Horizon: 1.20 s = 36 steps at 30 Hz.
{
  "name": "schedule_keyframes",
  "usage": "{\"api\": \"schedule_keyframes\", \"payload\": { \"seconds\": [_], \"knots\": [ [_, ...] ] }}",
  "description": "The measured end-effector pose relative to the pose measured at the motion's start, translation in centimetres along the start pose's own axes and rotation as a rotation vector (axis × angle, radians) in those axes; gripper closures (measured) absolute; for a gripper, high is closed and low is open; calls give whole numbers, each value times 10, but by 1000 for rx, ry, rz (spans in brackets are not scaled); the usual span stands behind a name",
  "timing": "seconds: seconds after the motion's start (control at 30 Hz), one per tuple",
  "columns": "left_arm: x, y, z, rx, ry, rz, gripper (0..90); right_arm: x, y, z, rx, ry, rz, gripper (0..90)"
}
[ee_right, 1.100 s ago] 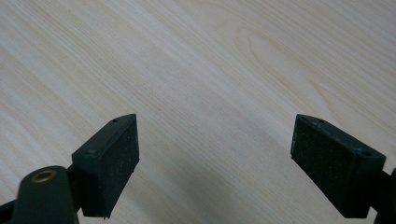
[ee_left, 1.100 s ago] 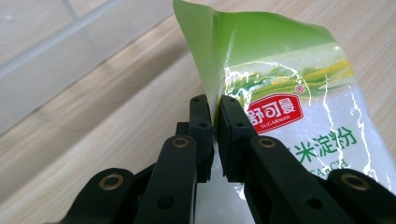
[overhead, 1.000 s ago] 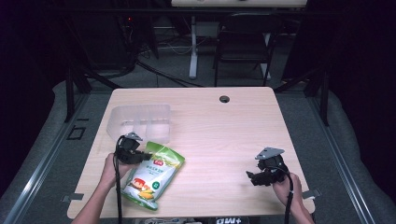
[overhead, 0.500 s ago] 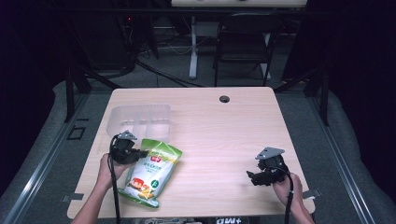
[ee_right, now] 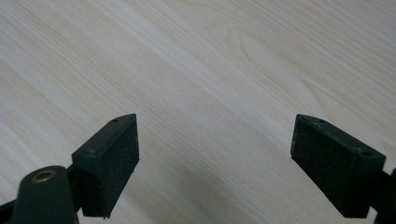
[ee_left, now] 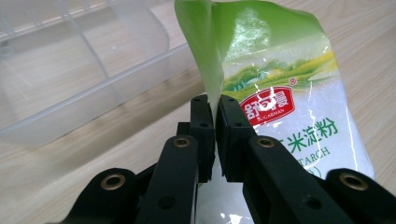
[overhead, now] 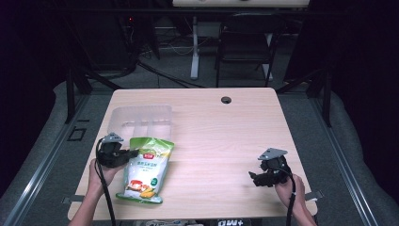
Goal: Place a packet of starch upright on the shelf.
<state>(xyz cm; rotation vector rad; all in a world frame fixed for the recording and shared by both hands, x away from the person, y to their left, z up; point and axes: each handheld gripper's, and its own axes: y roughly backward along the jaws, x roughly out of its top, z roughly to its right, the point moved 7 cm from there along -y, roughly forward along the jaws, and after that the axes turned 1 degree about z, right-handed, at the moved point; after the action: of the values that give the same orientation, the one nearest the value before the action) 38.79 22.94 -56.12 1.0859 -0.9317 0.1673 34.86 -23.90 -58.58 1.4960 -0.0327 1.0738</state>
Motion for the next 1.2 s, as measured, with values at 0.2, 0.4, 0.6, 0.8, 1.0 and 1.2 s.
{"api": "schedule_keyframes", "payload": {
  "seconds": [0.2,0.4,0.6,0.8,1.0,1.2],
  "knots": [
    [-2,8,-1,9,4,16,861,0,-1,-1,7,-2,-4,148],
    [-1,17,-4,29,2,15,863,-1,-1,-1,13,0,-7,148],
    [1,27,-4,34,-6,30,864,-1,-1,-1,17,-1,-10,148],
    [3,38,-2,27,-3,61,864,-1,1,-1,12,1,-6,148],
    [9,50,4,2,-6,85,871,-2,1,-2,11,-4,-6,148],
    [11,60,9,-18,-7,101,875,-2,2,-1,5,-10,-1,148]
  ]
}}
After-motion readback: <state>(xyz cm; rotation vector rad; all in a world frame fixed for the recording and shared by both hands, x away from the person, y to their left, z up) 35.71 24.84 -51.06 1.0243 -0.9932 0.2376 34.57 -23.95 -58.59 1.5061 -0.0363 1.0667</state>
